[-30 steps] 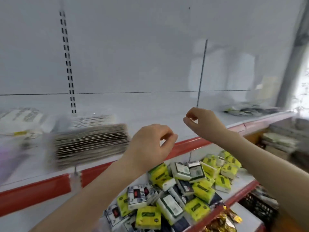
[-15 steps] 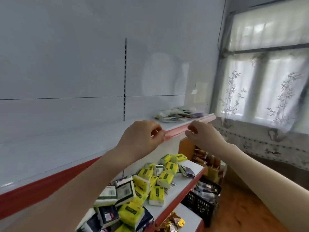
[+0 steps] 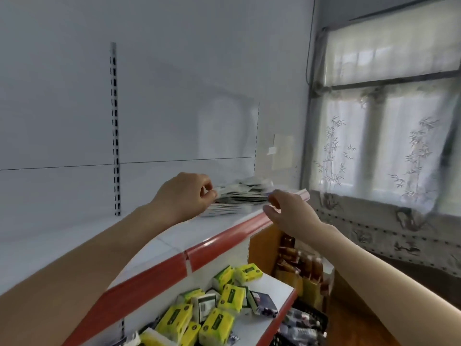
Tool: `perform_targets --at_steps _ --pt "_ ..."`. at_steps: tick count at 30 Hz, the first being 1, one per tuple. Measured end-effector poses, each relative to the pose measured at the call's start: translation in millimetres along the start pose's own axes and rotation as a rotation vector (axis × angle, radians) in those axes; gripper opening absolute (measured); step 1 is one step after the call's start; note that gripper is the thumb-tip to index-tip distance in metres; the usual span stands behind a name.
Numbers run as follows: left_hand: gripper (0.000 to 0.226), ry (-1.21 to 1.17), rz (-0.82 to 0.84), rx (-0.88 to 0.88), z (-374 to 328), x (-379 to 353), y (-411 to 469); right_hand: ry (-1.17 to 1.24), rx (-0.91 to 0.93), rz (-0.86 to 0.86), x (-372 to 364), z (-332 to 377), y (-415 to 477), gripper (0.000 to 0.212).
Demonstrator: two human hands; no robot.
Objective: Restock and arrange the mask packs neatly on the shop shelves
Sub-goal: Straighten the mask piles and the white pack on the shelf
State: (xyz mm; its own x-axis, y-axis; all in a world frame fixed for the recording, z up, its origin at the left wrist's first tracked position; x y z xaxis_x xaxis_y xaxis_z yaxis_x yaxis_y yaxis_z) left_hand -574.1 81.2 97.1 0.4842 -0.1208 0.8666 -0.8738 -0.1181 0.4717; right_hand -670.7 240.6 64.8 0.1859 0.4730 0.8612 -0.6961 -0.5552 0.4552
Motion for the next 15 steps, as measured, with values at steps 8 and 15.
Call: perform_targets --at_steps 8,15 --pt "0.025 0.051 0.000 0.146 45 -30 94 0.076 0.111 0.017 -42 -51 111 0.028" --pt "0.027 0.107 -0.006 0.309 81 -51 120 0.192 0.321 0.203 -88 -38 198 0.043"
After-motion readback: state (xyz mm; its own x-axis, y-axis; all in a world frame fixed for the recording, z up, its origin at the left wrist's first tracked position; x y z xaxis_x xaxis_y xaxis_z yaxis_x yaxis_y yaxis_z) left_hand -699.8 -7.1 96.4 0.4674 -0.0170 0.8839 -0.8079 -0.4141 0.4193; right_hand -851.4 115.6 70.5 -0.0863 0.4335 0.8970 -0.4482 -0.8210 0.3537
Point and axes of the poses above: each hand's wrist, its own y-axis towards the middle knuckle, its own x-axis out of the back of the hand, z = x × y, the point moved 9 cm from there along y, towards the middle knuckle, and after that the axes turned 6 degrees about z, right-handed, at the moved point
